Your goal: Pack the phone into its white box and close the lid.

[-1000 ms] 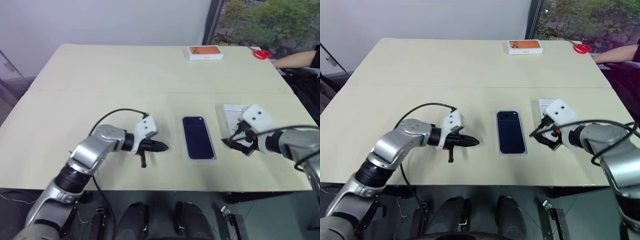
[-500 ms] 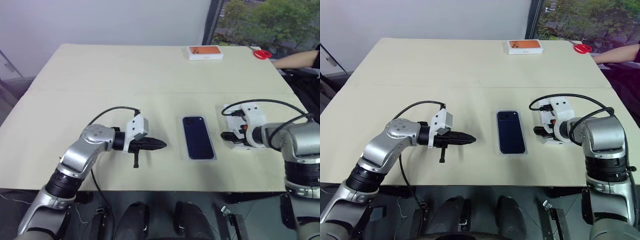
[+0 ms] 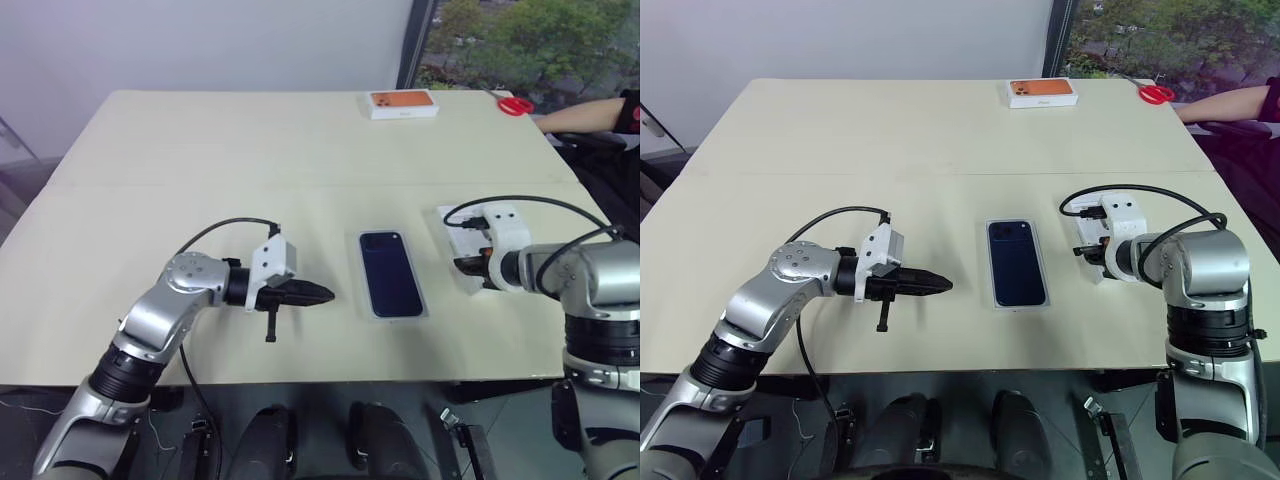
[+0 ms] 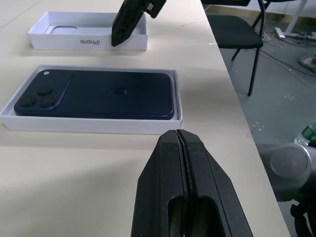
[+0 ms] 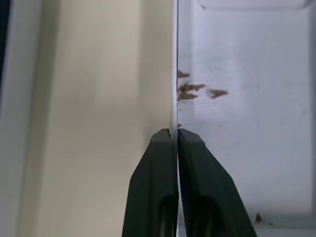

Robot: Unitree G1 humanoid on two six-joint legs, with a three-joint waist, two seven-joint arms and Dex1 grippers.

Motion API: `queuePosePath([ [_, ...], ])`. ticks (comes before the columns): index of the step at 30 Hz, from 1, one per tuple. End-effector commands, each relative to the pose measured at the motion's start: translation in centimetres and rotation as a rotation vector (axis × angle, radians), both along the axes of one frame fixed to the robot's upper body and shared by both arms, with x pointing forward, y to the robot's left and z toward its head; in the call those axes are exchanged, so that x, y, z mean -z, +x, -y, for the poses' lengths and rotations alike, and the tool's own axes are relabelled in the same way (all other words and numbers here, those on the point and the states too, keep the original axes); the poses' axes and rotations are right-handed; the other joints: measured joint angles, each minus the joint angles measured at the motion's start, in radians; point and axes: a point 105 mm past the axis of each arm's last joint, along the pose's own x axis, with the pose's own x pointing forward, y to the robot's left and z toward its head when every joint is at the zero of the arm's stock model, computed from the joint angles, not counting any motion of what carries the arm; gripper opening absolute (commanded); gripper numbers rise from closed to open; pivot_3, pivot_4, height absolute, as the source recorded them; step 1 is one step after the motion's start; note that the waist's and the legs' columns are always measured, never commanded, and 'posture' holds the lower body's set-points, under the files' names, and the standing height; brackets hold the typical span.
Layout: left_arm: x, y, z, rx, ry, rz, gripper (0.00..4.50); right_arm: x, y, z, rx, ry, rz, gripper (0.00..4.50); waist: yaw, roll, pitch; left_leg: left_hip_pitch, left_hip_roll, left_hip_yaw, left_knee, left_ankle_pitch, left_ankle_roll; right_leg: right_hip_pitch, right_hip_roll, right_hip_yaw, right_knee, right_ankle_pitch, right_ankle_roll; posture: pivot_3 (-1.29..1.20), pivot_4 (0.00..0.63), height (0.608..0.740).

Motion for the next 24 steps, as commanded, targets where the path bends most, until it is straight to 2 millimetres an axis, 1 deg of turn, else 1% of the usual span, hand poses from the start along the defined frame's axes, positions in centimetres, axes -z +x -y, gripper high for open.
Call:
queuePosePath([
  [1, -1.0, 0.9, -1.1, -0.061, -0.032, 0.072, 0.00, -3.6, 0.4, -0.6, -0.039, 0.043, 0.127, 0.06, 0.000, 0.000, 0.000, 0.000, 0.000, 0.000, 0.000, 0.000, 0.000, 0.000, 0.000, 0.000, 0.000, 0.000, 0.000, 0.00, 0.150, 0.740],
  [3, -1.3, 1.8, -1.9, -0.118, -0.041, 0.087, 0.00, -4.8, 0.5, -1.3, -0.068, 0.101, 0.169, 0.06, -0.002, 0.001, 0.000, 0.000, 0.000, 0.000, 0.000, 0.000, 0.000, 0.000, 0.000, 0.000, 0.000, 0.000, 0.000, 0.00, 0.150, 0.740],
  [4, -1.4, 2.7, -3.0, -0.181, -0.041, 0.087, 0.00, -5.8, 0.5, -3.0, -0.134, 0.194, 0.211, 0.06, -0.003, 0.001, 0.000, 0.000, 0.000, 0.000, 0.000, 0.000, 0.000, 0.000, 0.000, 0.000, 0.000, 0.000, 0.000, 0.00, 0.150, 0.740],
  [6, -1.4, 3.8, -4.5, -0.260, -0.033, 0.088, 0.00, -7.3, 0.1, -5.5, -0.236, 0.319, 0.258, 0.06, -0.008, 0.001, 0.000, 0.000, 0.001, 0.000, 0.000, 0.000, 0.000, 0.000, 0.000, 0.000, 0.000, 0.000, 0.000, 0.00, 0.150, 0.740],
  [7, -1.2, 4.1, -5.1, -0.285, -0.022, 0.091, 0.00, -7.7, -0.2, -6.5, -0.284, 0.362, 0.265, 0.06, -0.009, 0.001, 0.000, 0.000, 0.001, 0.000, 0.000, 0.000, 0.000, 0.000, 0.001, 0.000, 0.001, 0.000, 0.000, 0.00, 0.150, 0.740],
  [11, -0.6, 4.9, -6.6, -0.350, 0.021, 0.101, 0.00, -8.2, -1.5, -9.9, -0.402, 0.514, 0.228, 0.06, -0.008, 0.001, 0.001, 0.000, 0.002, -0.001, -0.001, 0.000, 0.000, 0.000, 0.000, 0.000, 0.001, 0.000, 0.000, 0.00, 0.150, 0.740],
  [12, -0.5, 5.1, -7.0, -0.365, 0.025, 0.102, 0.00, -8.7, -2.1, -11.3, -0.420, 0.588, 0.236, 0.06, -0.006, 0.001, 0.001, 0.000, 0.002, 0.000, -0.001, 0.000, 0.000, 0.000, 0.000, 0.000, 0.001, 0.000, 0.000, 0.00, 0.150, 0.740],
  [13, -0.5, 5.3, -7.3, -0.380, 0.025, 0.104, 0.00, -8.8, -2.6, -12.8, -0.410, 0.679, 0.221, 0.06, -0.005, 0.001, 0.001, 0.000, 0.001, 0.000, -0.001, 0.000, 0.000, 0.000, -0.001, 0.000, 0.000, 0.000, 0.000, 0.00, 0.150, 0.740],
  [15, -0.6, 5.7, -7.6, -0.398, 0.019, 0.108, 0.00, -8.3, -3.0, -15.0, -0.351, 0.813, 0.190, 0.06, -0.009, 0.000, 0.001, 0.000, 0.002, 0.000, -0.001, 0.000, 0.000, 0.000, -0.002, 0.001, 0.000, 0.000, 0.000, 0.00, 0.150, 0.740],
  [16, -0.6, 5.7, -7.6, -0.401, 0.016, 0.110, 0.00, -8.1, -3.1, -15.6, -0.319, 0.842, 0.190, 0.06, -0.014, 0.000, 0.001, 0.000, 0.002, 0.000, -0.001, 0.000, 0.000, 0.000, -0.002, 0.001, 0.000, 0.000, 0.000, 0.00, 0.150, 0.740],
  [18, -0.6, 5.9, -7.4, -0.405, 0.011, 0.110, 0.00, -7.7, -3.4, -17.3, -0.202, 0.948, 0.170, 0.06, -0.020, 0.000, 0.001, 0.000, 0.002, 0.000, -0.001, 0.000, 0.000, -0.001, -0.001, 0.001, 0.001, 0.000, 0.000, 0.00, 0.150, 0.740],
  [20, -0.5, 6.0, -7.0, -0.406, 0.005, 0.109, 0.00, -7.2, -4.1, -18.7, -0.115, 1.020, 0.126, 0.06, -0.023, 0.001, 0.001, -0.001, 0.003, 0.000, -0.001, 0.000, 0.000, -0.001, -0.001, 0.001, 0.001, 0.000, 0.000, 0.00, 0.150, 0.740],
  [24, -0.3, 5.9, -6.4, -0.398, -0.002, 0.103, 0.00, -6.2, -5.7, -20.2, 0.001, 1.085, 0.032, 0.06, -0.022, 0.001, 0.001, -0.001, 0.002, 0.000, -0.001, 0.000, 0.000, -0.003, -0.001, 0.002, 0.002, 0.000, 0.001, 0.00, 0.150, 0.740],
])
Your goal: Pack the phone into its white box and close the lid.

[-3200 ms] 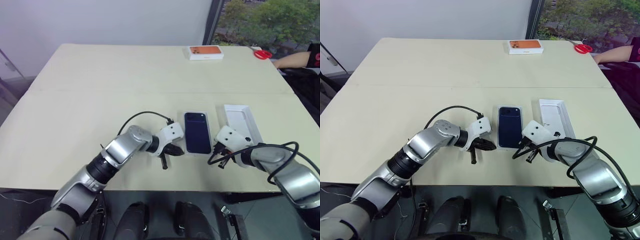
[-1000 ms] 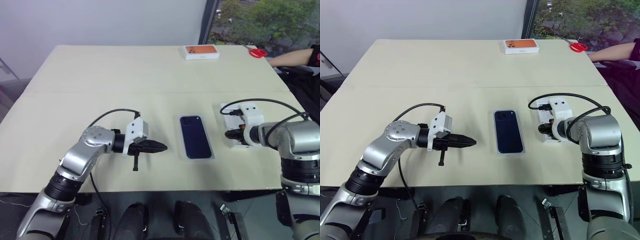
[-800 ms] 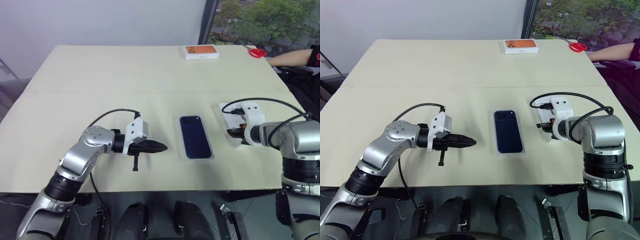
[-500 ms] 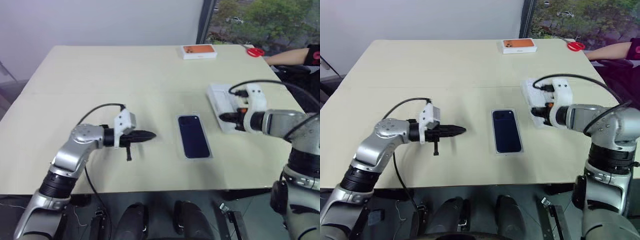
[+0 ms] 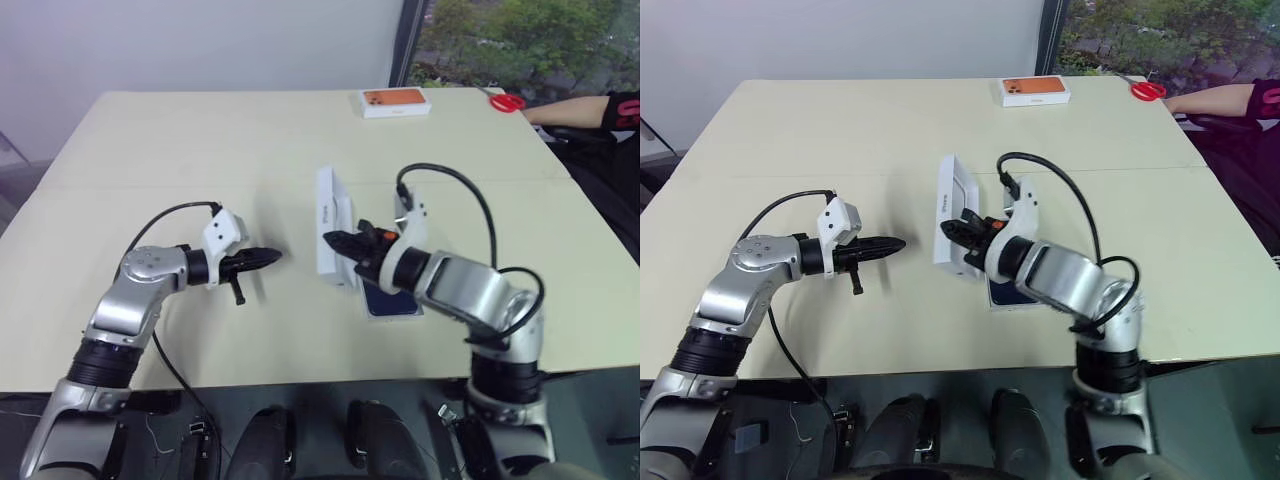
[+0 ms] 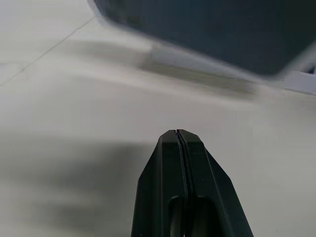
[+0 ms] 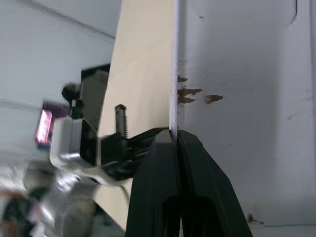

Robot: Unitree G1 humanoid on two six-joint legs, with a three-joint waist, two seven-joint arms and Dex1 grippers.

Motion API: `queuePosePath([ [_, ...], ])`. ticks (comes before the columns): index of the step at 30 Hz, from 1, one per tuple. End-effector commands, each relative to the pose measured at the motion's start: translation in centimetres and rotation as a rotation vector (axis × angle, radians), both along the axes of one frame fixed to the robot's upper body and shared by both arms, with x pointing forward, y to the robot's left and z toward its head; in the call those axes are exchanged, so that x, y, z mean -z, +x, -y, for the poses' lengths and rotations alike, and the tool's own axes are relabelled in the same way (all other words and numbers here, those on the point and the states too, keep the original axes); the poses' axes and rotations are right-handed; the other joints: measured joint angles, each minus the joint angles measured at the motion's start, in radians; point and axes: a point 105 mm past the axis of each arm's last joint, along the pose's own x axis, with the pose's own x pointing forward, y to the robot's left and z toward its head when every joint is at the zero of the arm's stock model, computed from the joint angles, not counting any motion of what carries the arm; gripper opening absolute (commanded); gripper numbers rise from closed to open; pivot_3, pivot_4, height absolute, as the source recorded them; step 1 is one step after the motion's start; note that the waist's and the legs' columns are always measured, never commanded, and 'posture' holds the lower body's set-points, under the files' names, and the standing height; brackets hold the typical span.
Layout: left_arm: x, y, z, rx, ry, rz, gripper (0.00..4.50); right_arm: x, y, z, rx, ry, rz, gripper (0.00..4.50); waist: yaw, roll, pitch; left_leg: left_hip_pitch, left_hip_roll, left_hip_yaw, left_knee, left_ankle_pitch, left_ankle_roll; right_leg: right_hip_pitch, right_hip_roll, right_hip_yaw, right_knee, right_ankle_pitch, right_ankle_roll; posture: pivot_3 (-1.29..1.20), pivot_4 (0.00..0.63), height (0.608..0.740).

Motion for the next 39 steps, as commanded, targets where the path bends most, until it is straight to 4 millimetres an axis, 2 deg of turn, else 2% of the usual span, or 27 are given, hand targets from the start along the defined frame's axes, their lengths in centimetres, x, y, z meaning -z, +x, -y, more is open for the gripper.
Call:
queuePosePath([
  [1, -1.0, 0.0, 0.5, 0.011, -0.005, 0.050, 0.00, -0.3, -1.6, -0.7, 0.041, 0.055, -0.064, 0.06, 0.000, 0.000, 0.000, 0.000, 0.000, 0.000, 0.000, 0.000, 0.000, 0.000, 0.000, 0.000, 0.000, 0.000, 0.000, 0.00, 0.150, 0.740],
  [5, -0.7, 0.1, 0.9, 0.023, 0.001, 0.043, 0.00, 1.3, -2.6, -0.3, 0.067, 0.036, -0.130, 0.06, -0.001, 0.000, 0.000, 0.000, 0.000, 0.000, 0.000, 0.000, 0.000, 0.000, 0.000, 0.000, 0.000, 0.000, 0.000, 0.00, 0.150, 0.740],
  [10, -0.6, 0.3, 1.8, 0.051, 0.002, 0.041, 0.00, 2.5, -2.5, 0.9, 0.101, 0.017, -0.153, 0.06, 0.000, 0.000, 0.000, 0.000, 0.000, 0.000, 0.000, 0.000, 0.000, 0.000, 0.001, 0.000, 0.000, 0.000, 0.000, 0.00, 0.150, 0.740],
  [13, -0.5, -0.1, 3.8, 0.116, -0.014, 0.040, 0.00, 2.8, -1.9, 2.2, 0.132, 0.002, -0.140, 0.95, 0.004, 0.000, 0.000, 0.000, 0.000, 0.000, 0.000, 0.000, 0.000, 0.001, 0.001, 0.000, 0.000, 0.000, 0.000, 0.00, 0.150, 0.740],
  [20, -0.4, -0.7, 7.2, 0.183, -0.067, 0.023, 0.00, 0.9, -0.4, 4.5, 0.143, -0.059, 0.006, 4.47, -0.001, 0.000, 0.000, 0.001, 0.000, 0.000, 0.000, 0.000, 0.000, 0.001, 0.001, 0.000, -0.001, 0.000, 0.000, 0.00, 0.150, 0.740],
  [26, -0.6, -0.7, 8.8, 0.199, -0.100, 0.018, 0.00, -1.9, 1.6, 8.6, 0.152, -0.177, 0.176, 4.47, 0.003, 0.000, 0.000, 0.001, 0.000, 0.001, 0.000, 0.000, 0.001, 0.002, 0.001, 0.000, -0.001, 0.000, 0.000, 0.00, 0.150, 0.740],
  [30, -0.5, -0.8, 10.6, 0.224, -0.107, 0.015, 0.00, -2.8, 2.6, 12.1, 0.191, -0.290, 0.193, 4.47, 0.008, 0.000, 0.000, 0.001, 0.000, 0.001, 0.000, -0.001, 0.001, 0.002, 0.001, 0.000, -0.002, 0.000, 0.000, 0.00, 0.150, 0.740],
  [36, -0.4, -1.4, 13.0, 0.266, -0.124, -0.006, 0.00, -3.0, 2.7, 13.5, 0.166, -0.406, 0.196, 4.47, 0.005, 0.001, 0.000, 0.001, 0.000, 0.001, 0.000, -0.001, 0.002, 0.003, 0.001, 0.000, -0.002, 0.000, 0.000, 0.00, 0.150, 0.740],
  [39, -0.7, -1.4, 13.3, 0.258, -0.146, -0.013, 0.00, -3.0, 2.5, 13.6, 0.138, -0.467, 0.199, 4.47, 0.003, 0.001, 0.000, 0.001, 0.000, 0.001, 0.000, -0.001, 0.002, 0.003, 0.001, 0.000, -0.002, 0.000, 0.000, 0.00, 0.150, 0.740],
])
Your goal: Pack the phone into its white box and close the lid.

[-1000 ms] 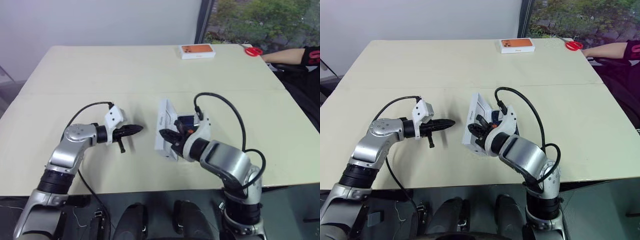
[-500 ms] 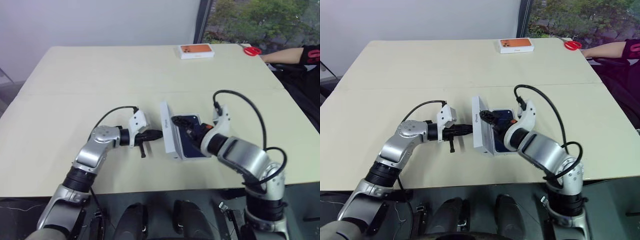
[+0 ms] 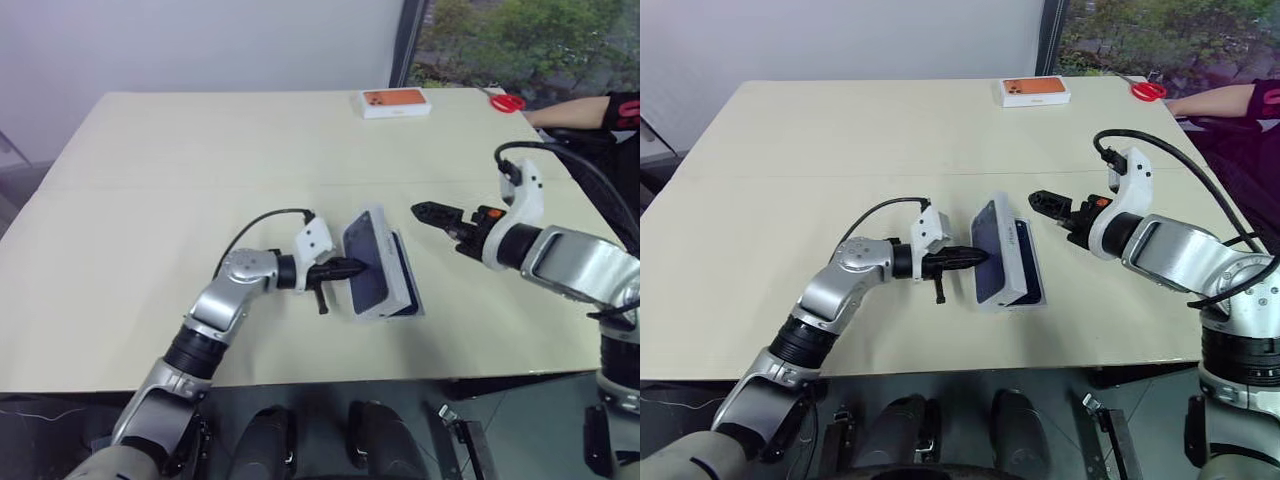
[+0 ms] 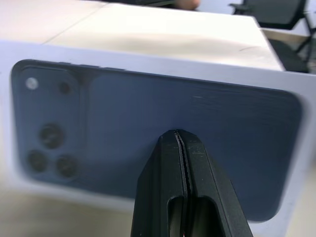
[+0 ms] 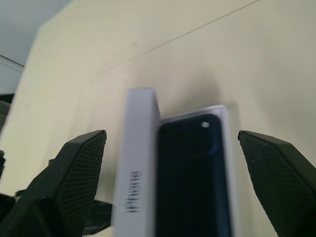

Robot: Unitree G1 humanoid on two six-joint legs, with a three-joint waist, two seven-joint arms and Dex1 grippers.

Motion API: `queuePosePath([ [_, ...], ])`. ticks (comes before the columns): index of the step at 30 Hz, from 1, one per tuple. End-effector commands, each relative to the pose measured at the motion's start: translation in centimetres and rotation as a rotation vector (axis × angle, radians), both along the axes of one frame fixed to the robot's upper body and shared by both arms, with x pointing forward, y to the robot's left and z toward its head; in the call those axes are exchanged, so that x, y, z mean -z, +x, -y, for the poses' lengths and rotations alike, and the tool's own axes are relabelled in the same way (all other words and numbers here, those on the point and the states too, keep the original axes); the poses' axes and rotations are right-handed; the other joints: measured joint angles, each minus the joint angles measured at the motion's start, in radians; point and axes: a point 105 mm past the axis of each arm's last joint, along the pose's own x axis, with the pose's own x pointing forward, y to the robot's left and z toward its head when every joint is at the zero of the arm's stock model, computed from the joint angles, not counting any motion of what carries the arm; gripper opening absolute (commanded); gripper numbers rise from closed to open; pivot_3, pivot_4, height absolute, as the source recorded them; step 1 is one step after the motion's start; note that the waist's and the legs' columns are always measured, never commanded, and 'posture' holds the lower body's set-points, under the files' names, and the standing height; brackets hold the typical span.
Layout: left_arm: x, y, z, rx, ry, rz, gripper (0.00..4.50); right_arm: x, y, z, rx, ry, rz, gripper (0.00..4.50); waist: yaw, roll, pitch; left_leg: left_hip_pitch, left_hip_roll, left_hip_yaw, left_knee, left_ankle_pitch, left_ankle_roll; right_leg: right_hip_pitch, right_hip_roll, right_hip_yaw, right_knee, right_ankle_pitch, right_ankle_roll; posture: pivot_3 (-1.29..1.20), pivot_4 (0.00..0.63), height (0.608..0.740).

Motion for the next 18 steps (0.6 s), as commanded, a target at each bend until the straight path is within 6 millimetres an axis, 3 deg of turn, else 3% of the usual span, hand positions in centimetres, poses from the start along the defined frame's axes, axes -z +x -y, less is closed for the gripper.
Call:
queuePosePath([
  [1, -1.8, 0.4, 0.0, -0.020, -0.034, 0.036, 0.00, -1.0, -0.4, 0.0, -0.048, -0.104, 0.041, 4.47, 0.001, 0.000, 0.000, 0.000, 0.000, 0.000, 0.000, 0.000, 0.000, 0.000, 0.000, 0.000, 0.000, 0.000, 0.000, 0.00, 0.150, 0.740],
  [5, -3.3, 1.3, -2.5, -0.097, -0.056, 0.051, 0.00, -0.7, -0.5, 0.9, -0.061, -0.343, 0.093, 4.47, 0.001, 0.000, 0.000, 0.000, 0.000, 0.000, 0.000, 0.000, 0.000, 0.000, 0.000, 0.000, 0.000, 0.000, 0.000, 0.00, 0.150, 0.740],
  [9, -3.1, 1.7, -5.5, -0.160, 0.031, 0.087, 0.00, 0.3, -0.7, 1.6, -0.113, -0.593, 0.135, 4.47, 0.001, 0.000, 0.000, 0.000, 0.001, 0.000, 0.000, 0.000, 0.000, -0.001, 0.001, 0.000, 0.000, 0.000, 0.000, 0.00, 0.150, 0.740],
  [12, -2.3, 1.6, -7.4, -0.180, 0.118, 0.095, 0.00, 1.3, -1.0, 1.7, -0.182, -0.715, 0.144, 3.59, 0.003, 0.000, 0.000, 0.000, 0.000, 0.000, 0.000, 0.000, 0.000, 0.000, 0.001, 0.000, 0.000, 0.000, 0.000, 0.00, 0.150, 0.740],
  [15, -1.5, 1.4, -8.3, -0.185, 0.174, 0.064, 0.00, 2.4, -1.3, 1.6, -0.245, -0.803, 0.148, 2.03, 0.007, 0.000, 0.000, 0.000, 0.000, 0.000, 0.000, 0.000, 0.000, -0.001, 0.000, 0.000, -0.001, 0.000, 0.000, 0.00, 0.150, 0.740],
  [18, -0.6, 1.2, -7.7, -0.162, 0.207, 0.044, 0.00, 3.2, -1.4, 1.5, -0.296, -0.875, 0.160, 0.49, 0.019, 0.000, 0.000, -0.001, 0.000, 0.000, 0.001, 0.000, 0.000, 0.000, 0.000, 0.000, -0.002, -0.001, -0.001, 0.00, 0.150, 0.740],
])
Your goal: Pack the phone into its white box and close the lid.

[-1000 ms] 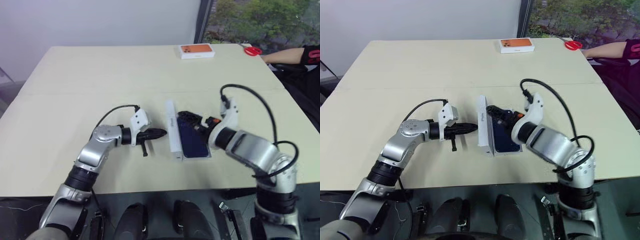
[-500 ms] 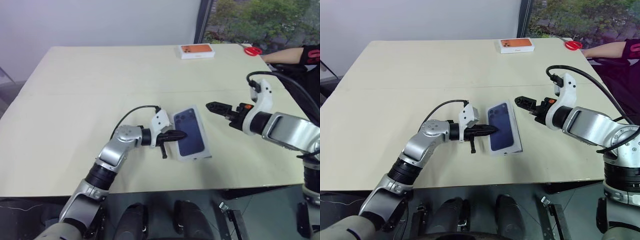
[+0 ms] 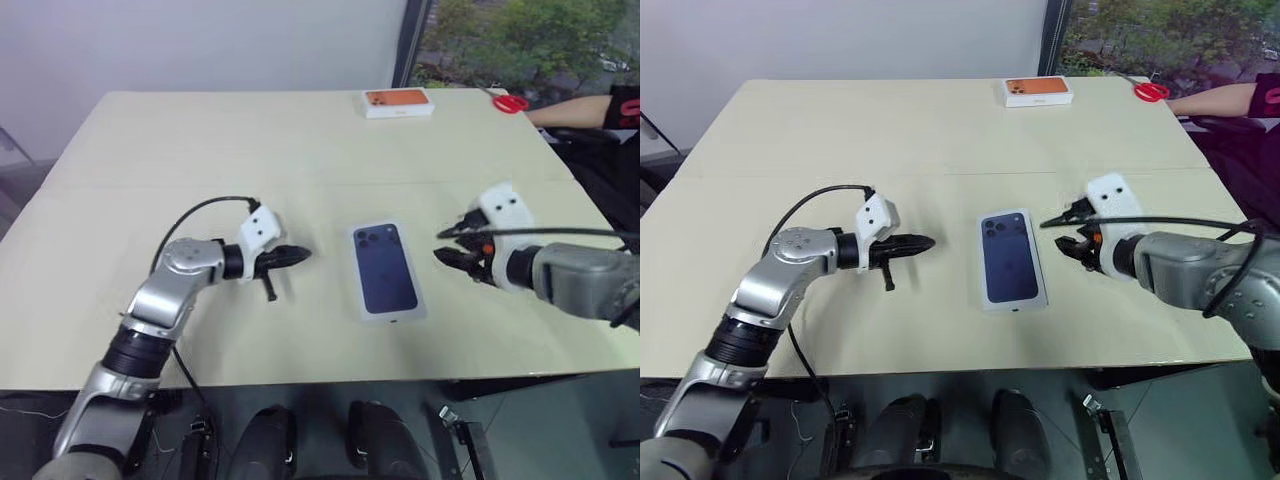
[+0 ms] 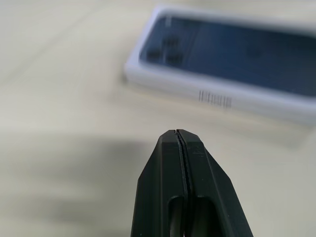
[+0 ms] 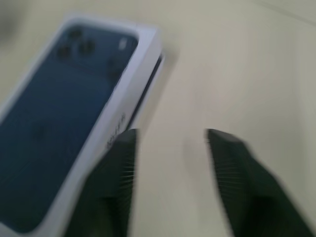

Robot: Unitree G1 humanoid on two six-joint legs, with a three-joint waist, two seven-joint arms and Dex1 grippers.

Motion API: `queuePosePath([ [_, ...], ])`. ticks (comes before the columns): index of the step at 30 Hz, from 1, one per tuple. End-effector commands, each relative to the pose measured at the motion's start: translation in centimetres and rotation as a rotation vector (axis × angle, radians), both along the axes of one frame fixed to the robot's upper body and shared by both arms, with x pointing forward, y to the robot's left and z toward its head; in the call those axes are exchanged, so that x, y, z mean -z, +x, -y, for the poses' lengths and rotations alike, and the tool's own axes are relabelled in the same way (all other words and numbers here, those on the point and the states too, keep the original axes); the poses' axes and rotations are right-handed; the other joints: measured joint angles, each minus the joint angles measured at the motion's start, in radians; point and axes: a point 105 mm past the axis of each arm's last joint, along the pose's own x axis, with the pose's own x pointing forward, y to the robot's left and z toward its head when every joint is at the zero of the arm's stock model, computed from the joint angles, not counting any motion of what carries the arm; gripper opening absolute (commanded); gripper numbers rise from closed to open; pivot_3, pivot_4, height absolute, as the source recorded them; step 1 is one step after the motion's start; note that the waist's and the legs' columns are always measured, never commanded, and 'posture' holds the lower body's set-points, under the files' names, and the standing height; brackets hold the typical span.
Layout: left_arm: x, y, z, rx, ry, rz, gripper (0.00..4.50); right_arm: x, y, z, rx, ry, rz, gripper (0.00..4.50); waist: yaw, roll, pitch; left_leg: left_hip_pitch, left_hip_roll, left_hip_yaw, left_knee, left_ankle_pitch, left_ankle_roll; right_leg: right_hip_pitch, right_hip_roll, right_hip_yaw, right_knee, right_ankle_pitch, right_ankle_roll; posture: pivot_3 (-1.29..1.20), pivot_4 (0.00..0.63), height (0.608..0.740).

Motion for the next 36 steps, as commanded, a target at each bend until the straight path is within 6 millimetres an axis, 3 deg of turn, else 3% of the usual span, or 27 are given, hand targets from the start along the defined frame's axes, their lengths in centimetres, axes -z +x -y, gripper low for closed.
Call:
queuePosePath([
  [1, 0.2, -0.6, 1.5, 0.063, 0.038, 0.001, 0.00, -0.4, -0.1, -0.4, -0.071, -0.084, 0.053, 0.03, 0.009, 0.000, 0.000, 0.000, 0.000, 0.000, 0.000, 0.000, 0.000, 0.000, 0.000, 0.000, 0.000, 0.000, -0.001, 0.00, 0.150, 0.740],
  [9, 2.3, -1.3, 5.4, 0.167, 0.140, -0.025, 0.00, 0.5, -0.1, -0.8, -0.134, -0.166, 0.064, 0.03, 0.009, 0.000, 0.000, -0.001, -0.001, 0.000, 0.000, 0.000, 0.000, 0.000, -0.001, 0.000, 0.000, 0.000, -0.001, 0.00, 0.150, 0.740],
  [15, 2.2, -1.4, 7.5, 0.193, 0.119, -0.014, 0.00, 1.2, -0.1, -1.3, -0.159, -0.173, 0.056, 0.03, 0.008, 0.000, 0.000, 0.000, 0.000, 0.000, 0.000, 0.000, 0.000, 0.000, 0.000, 0.000, 0.000, 0.000, 0.001, 0.00, 0.150, 0.740],
  [36, 1.5, -1.5, 8.6, 0.192, 0.039, 0.003, 0.00, 1.8, -0.4, -2.2, -0.199, -0.174, 0.039, 0.03, 0.009, 0.000, 0.000, 0.000, -0.001, 0.000, 0.001, 0.000, 0.000, 0.000, 0.000, -0.001, 0.001, 0.000, 0.001, 0.00, 0.150, 0.740],
])
